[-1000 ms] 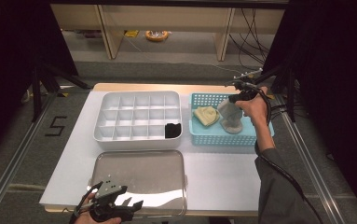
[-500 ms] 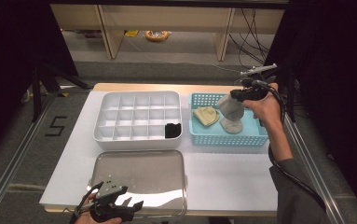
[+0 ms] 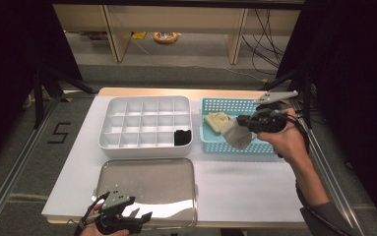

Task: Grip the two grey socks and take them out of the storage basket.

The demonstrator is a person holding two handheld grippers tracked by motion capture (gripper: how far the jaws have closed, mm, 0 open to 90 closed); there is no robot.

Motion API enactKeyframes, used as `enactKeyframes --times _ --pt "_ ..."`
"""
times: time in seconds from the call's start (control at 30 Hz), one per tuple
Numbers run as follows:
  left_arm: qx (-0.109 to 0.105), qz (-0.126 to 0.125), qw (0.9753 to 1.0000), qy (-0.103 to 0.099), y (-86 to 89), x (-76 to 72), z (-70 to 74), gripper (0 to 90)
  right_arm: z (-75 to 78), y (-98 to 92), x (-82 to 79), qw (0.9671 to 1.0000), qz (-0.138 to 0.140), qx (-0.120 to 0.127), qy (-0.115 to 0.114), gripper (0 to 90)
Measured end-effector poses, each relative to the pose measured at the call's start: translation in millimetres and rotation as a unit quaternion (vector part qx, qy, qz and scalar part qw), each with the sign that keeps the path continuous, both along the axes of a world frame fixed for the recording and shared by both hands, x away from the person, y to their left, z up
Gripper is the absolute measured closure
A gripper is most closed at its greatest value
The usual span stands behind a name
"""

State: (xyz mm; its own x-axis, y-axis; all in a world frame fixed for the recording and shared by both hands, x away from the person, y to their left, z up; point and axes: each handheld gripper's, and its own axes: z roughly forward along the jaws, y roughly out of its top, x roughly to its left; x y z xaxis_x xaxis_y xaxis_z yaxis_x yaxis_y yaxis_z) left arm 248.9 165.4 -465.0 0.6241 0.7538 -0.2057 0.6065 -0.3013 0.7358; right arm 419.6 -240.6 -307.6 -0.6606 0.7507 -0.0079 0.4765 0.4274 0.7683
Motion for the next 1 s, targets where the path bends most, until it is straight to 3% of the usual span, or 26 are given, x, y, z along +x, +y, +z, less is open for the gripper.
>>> enactKeyframes --times 0.07,0.33,0.57,0.6,0.67,0.77,1.0 --pt "-0.001 0.002 1.0 0.0 -0.1 0.1 -0.3 21.9 -7.4 1.0 -6.8 0.9999 0.015 -0.002 -0.002 84.6" --pt "-0.002 0.003 1.0 0.002 -1.3 -0.1 -0.4 22.0 -46.1 5.4 -31.3 0.9985 0.035 0.021 0.036 84.5" --pt "-0.002 0.001 1.0 0.003 -1.7 -0.4 -0.8 21.9 -66.2 9.0 -37.9 0.9977 0.048 0.027 0.04 84.4" --pt "-0.003 0.003 1.0 0.003 -1.8 -0.4 -0.8 21.9 -67.7 10.6 -40.0 0.9971 0.043 0.032 0.053 84.4" --pt "-0.004 0.002 1.0 0.002 -1.8 -0.2 -1.2 22.0 -73.7 12.2 -39.1 0.9971 0.054 0.032 0.043 84.3" --pt "-0.002 0.003 1.0 0.004 -2.1 -0.3 -1.6 21.9 -77.6 18.6 -40.8 0.9961 0.057 0.034 0.057 84.3" --pt "-0.002 0.004 1.0 0.002 -1.6 -0.6 -0.8 21.9 -87.1 30.6 -38.4 0.9949 0.072 0.034 0.063 84.2"
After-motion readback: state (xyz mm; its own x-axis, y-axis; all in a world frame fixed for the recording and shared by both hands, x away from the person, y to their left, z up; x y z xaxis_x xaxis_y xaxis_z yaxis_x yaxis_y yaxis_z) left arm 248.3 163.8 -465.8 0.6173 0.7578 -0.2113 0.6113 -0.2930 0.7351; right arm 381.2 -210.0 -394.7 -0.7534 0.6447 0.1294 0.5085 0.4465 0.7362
